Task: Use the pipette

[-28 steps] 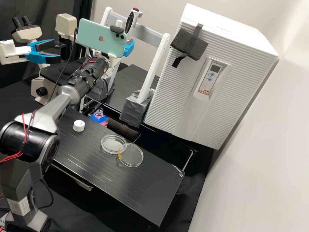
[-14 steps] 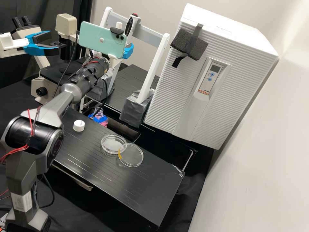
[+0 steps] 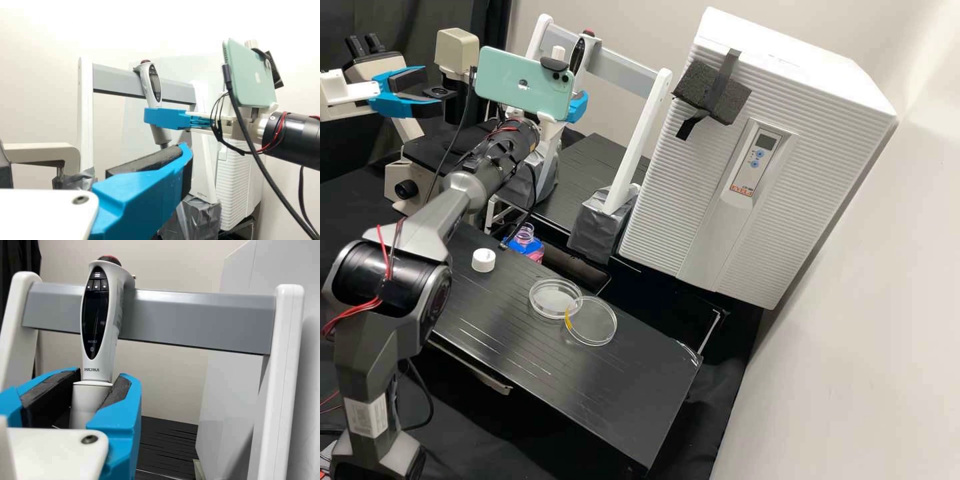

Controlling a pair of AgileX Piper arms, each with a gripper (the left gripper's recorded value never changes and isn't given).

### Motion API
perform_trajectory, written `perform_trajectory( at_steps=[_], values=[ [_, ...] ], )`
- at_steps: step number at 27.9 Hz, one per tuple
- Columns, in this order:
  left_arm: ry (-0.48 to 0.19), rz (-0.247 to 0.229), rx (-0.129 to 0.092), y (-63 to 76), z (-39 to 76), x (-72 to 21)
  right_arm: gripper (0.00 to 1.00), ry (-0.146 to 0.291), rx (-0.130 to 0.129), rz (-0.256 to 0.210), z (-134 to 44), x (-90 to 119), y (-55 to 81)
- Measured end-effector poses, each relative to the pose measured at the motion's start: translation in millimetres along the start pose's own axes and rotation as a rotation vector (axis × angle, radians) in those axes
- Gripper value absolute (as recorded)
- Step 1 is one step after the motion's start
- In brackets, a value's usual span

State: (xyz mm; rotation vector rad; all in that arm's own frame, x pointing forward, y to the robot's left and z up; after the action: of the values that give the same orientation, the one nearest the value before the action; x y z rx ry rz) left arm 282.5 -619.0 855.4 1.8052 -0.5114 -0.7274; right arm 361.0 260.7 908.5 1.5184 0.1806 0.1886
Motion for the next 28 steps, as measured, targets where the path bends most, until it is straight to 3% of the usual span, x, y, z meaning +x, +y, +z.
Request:
perform_trajectory(
  at_steps=[8, 9, 17, 23, 25, 28],
  values=[
    [0.000, -0.010, -0.007, -3.6, 0.3, -0.5, 0.00, -0.013, -0.004, 0.015, 5.7, 2.1, -3.1],
    [0.000, -0.010, -0.007, -3.6, 0.3, -0.5, 1.00, -0.015, -0.004, 0.018, 6.6, 1.9, -3.5],
    [-0.008, -0.013, -0.009, -4.7, 2.5, 0.5, 1.00, -0.027, -0.007, 0.041, 12.0, 1.3, -4.2],
    [-0.014, -0.014, -0.014, -5.6, 4.4, 1.2, 1.00, -0.032, 0.044, 0.041, 14.5, 0.8, -6.5],
    [-0.010, -0.014, -0.019, -7.9, 4.9, -0.1, 1.00, -0.040, 0.045, 0.030, 18.0, 0.0, -10.6],
    [0.003, -0.026, 0.000, -13.8, 6.3, -4.4, 1.00, -0.044, 0.046, 0.016, 23.1, -4.7, -16.5]
  ],
)
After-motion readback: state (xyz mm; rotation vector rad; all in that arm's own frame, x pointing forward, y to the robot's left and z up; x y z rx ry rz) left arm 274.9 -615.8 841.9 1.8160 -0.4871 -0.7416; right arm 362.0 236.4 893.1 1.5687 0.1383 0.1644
